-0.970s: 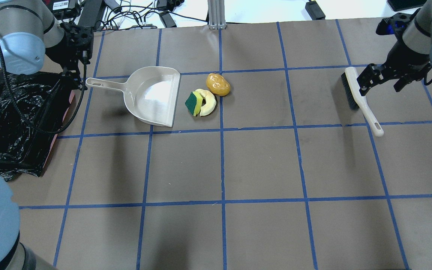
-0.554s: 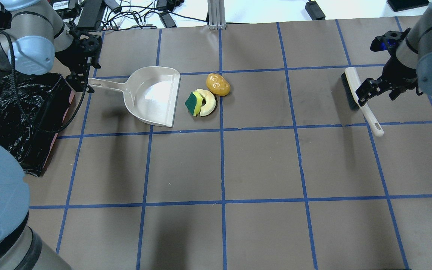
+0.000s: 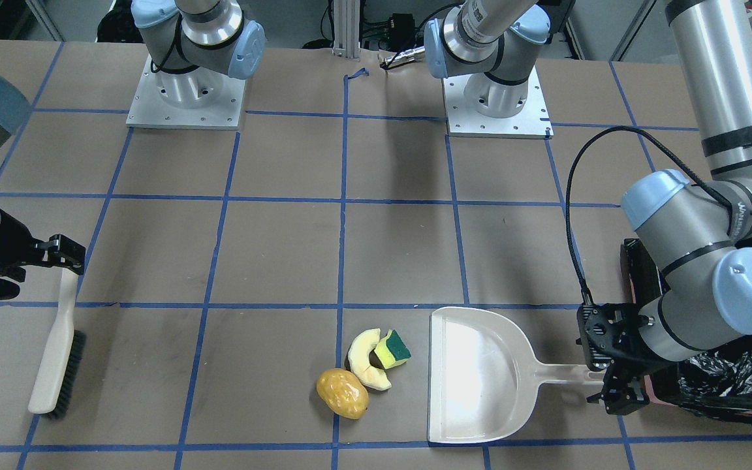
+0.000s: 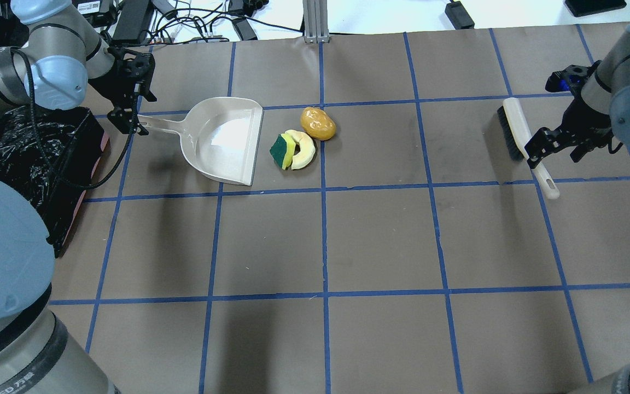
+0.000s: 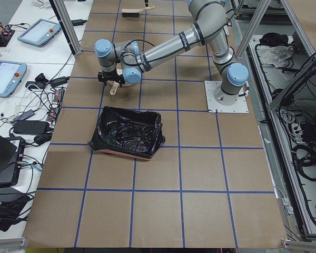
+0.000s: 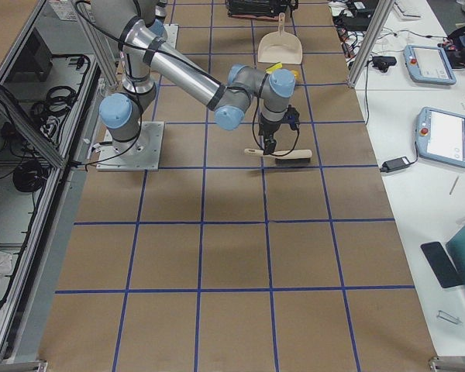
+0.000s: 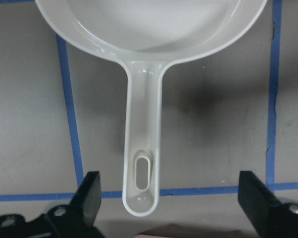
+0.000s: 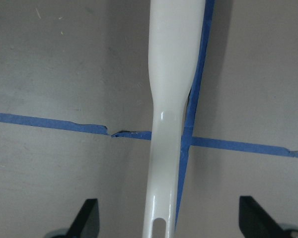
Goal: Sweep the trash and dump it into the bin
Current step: 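Grasp the white dustpan handle with the left gripper while the right grasps the brush, then lift the brush with the right gripper and carry it toward the dustpan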
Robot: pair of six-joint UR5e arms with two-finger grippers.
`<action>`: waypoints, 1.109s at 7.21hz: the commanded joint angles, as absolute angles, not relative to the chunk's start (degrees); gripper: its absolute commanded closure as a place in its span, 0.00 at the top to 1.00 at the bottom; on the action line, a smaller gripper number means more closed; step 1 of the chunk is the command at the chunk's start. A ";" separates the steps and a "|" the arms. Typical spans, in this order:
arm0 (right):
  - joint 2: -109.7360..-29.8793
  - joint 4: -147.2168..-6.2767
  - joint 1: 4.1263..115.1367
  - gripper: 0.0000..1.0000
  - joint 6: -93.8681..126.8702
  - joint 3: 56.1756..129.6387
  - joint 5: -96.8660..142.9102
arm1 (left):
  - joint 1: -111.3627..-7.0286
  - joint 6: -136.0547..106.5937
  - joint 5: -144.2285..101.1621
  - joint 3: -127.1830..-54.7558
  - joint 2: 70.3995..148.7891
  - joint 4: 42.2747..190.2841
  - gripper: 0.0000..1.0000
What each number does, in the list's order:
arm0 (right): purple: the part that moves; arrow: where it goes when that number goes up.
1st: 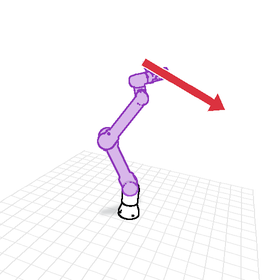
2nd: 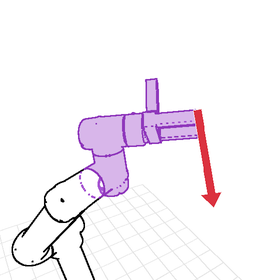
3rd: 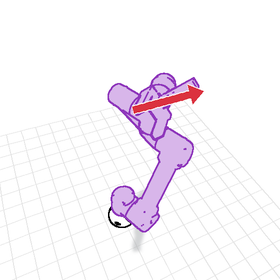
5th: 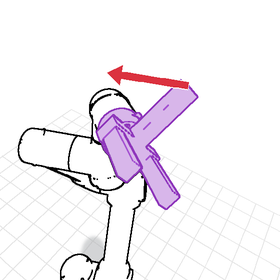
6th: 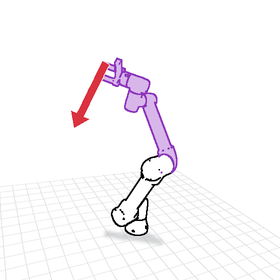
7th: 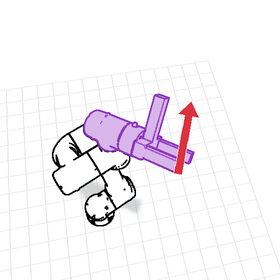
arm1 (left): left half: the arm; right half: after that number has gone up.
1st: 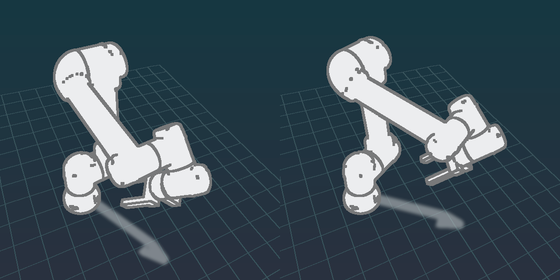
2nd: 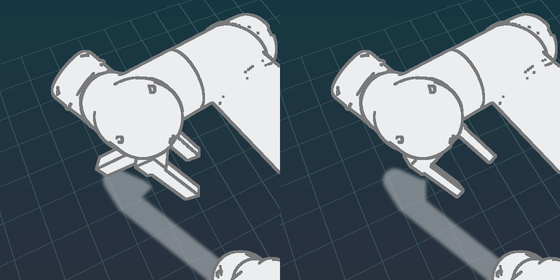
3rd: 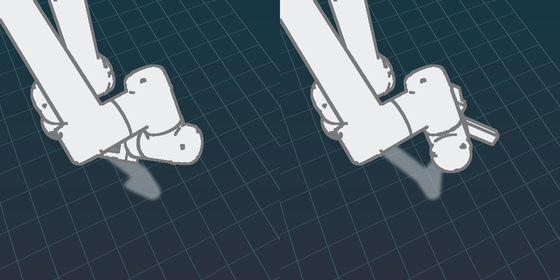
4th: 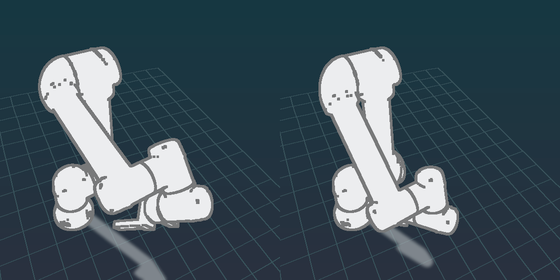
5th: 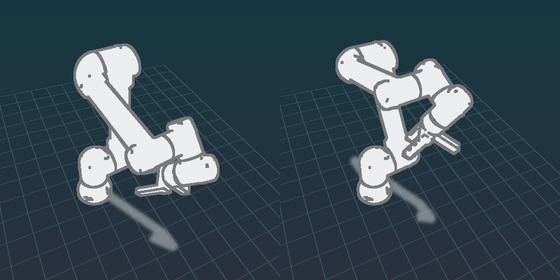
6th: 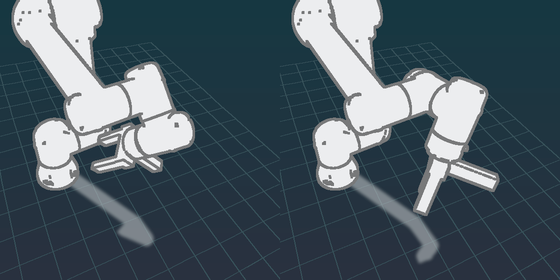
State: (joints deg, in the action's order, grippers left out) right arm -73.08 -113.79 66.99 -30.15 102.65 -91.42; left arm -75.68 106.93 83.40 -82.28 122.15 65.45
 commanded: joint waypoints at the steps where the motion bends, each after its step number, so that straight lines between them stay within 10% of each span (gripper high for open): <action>1: -71.81 -113.99 66.88 0.91 -29.01 102.66 -92.46 | -75.59 102.50 83.58 -82.18 122.87 65.48 0.96; 8: -69.43 -113.47 66.97 0.75 -23.38 102.57 -92.46 | -74.44 102.57 84.11 -82.97 123.66 65.48 0.97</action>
State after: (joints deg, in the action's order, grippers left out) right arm -69.52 -113.72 66.96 -23.53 102.57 -92.39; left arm -74.61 102.54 84.07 -82.61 123.60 65.50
